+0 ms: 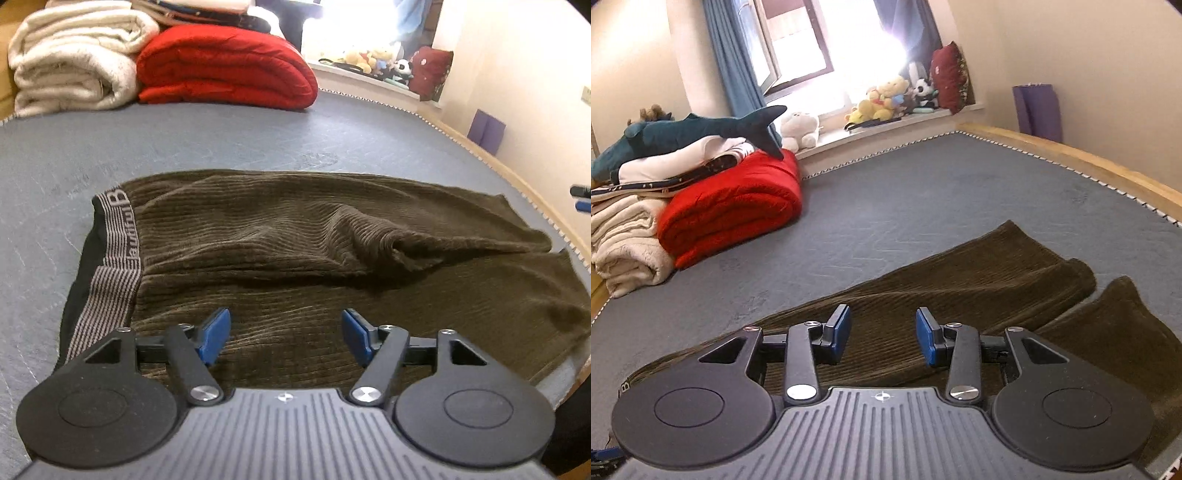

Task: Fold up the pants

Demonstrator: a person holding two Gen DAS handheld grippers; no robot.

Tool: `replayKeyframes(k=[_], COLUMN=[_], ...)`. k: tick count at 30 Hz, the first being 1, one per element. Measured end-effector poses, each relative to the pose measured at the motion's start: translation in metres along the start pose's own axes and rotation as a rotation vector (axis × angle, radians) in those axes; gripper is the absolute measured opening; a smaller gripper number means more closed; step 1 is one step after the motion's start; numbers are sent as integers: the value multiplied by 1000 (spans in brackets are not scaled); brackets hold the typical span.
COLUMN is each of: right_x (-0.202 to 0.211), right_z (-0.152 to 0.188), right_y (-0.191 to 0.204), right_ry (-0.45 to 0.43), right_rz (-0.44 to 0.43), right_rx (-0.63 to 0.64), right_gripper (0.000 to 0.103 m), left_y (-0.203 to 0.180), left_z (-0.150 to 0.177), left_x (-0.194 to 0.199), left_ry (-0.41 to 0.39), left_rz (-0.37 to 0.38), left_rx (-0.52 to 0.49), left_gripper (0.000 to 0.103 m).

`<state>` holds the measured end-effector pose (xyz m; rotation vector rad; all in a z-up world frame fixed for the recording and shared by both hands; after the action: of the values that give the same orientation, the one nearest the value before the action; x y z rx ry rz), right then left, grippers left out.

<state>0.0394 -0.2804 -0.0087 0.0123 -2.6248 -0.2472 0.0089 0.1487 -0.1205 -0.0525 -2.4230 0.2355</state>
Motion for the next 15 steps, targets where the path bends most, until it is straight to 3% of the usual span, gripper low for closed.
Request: replayKeyframes(k=[7, 10, 11, 14, 15], right_x=[-18, -20, -20, -18, -17], right_z=[3, 3, 3, 5, 5], right_y=[17, 22, 21, 25, 27], right_ry=[42, 51, 54, 59, 58], right_rz=[-12, -18, -21, -31, -32], right_rx=[65, 68, 69, 81, 90], right_gripper=[41, 41, 41, 41, 41], left_y=[-12, -12, -10, -3, 1], left_z=[0, -6, -12, -39, -51], left_x=[-5, -6, -5, -8, -12], left_ry=[-9, 11, 9, -14, -24], left_rz=[-32, 12, 40, 88, 76], left_rx=[-78, -91, -86, -99, -110], left_gripper=[74, 74, 67, 9, 6])
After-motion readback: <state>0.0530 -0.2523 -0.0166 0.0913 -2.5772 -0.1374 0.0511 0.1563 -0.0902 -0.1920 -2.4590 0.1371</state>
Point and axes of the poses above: each gripper's, at about its wrist camera, not at the fingertips, and x roughly against the way its jaws point, y to its left, z to its underside, the point moved 3 cm from there along -x, roughly the way its jaws point
